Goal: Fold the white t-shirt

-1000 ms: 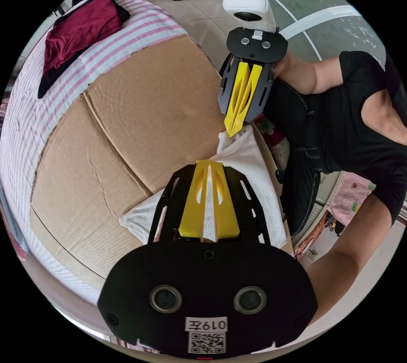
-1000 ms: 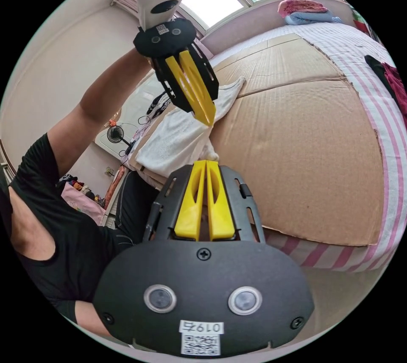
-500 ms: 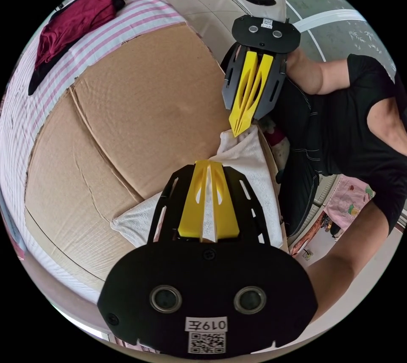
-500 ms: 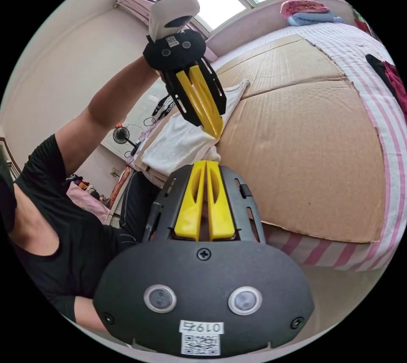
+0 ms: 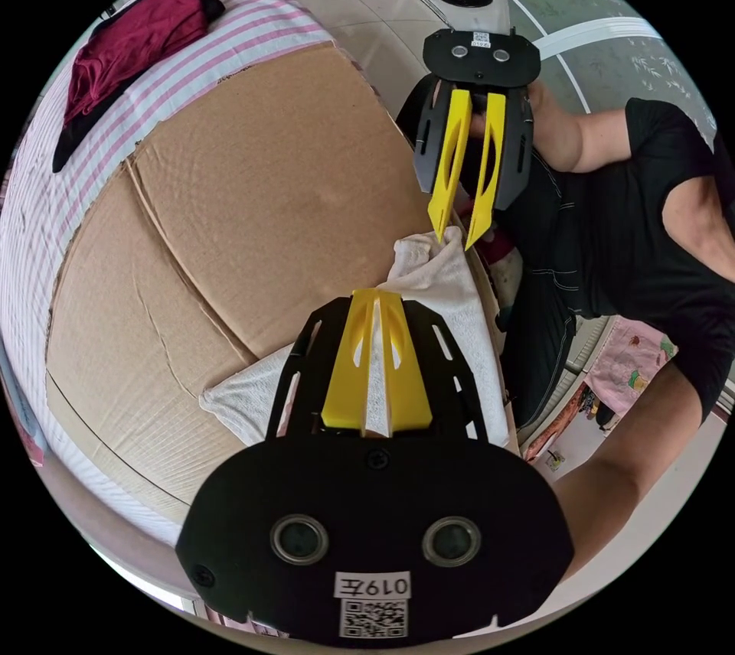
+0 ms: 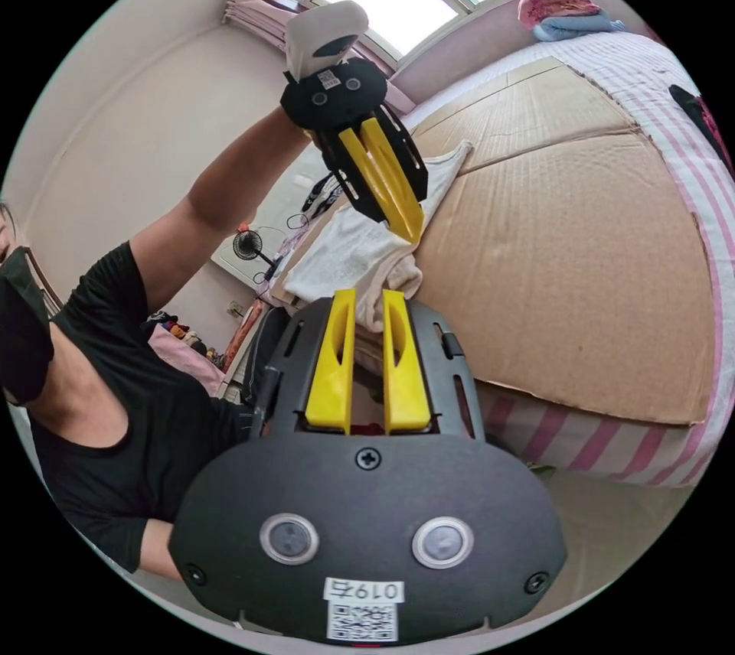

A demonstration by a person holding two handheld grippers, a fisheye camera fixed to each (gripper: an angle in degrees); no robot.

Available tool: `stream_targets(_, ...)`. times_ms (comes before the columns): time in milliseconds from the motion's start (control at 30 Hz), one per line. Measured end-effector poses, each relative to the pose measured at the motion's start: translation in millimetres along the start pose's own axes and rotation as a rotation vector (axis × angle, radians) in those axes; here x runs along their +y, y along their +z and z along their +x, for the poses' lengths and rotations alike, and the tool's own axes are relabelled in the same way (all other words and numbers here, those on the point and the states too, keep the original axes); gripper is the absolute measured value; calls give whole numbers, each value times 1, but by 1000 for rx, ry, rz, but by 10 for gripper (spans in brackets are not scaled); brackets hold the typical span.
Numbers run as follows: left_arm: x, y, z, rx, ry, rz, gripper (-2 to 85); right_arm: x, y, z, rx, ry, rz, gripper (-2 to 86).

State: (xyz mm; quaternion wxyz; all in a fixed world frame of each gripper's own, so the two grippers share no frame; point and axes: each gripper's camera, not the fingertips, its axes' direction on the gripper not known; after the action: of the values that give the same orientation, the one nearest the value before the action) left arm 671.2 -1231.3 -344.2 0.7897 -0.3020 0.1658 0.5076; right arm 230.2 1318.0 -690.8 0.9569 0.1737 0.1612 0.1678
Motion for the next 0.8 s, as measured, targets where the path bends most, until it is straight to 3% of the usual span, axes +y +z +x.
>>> stream_targets(800,131,53,-24,43,-58,90,9,-17,27,-13,53,3,-87,-1)
